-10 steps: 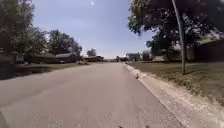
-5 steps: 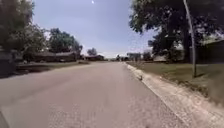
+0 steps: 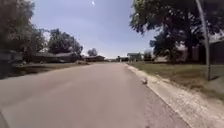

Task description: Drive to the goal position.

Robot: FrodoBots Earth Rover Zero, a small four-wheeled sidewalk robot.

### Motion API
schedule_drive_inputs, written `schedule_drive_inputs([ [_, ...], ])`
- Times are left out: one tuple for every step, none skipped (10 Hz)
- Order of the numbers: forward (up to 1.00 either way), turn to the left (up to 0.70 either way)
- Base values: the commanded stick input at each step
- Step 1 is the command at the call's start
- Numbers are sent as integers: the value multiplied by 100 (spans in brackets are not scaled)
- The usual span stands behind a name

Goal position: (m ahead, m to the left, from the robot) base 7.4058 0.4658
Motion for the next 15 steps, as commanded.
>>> schedule_drive_inputs([
  [70,0],
  [70,0],
  [70,0],
  [70,0],
  [70,0],
  [70,0],
  [70,0],
  [70,0],
  [70,0],
  [70,0],
  [70,0],
  [70,0],
  [70,0],
  [70,0],
  [70,0],
])
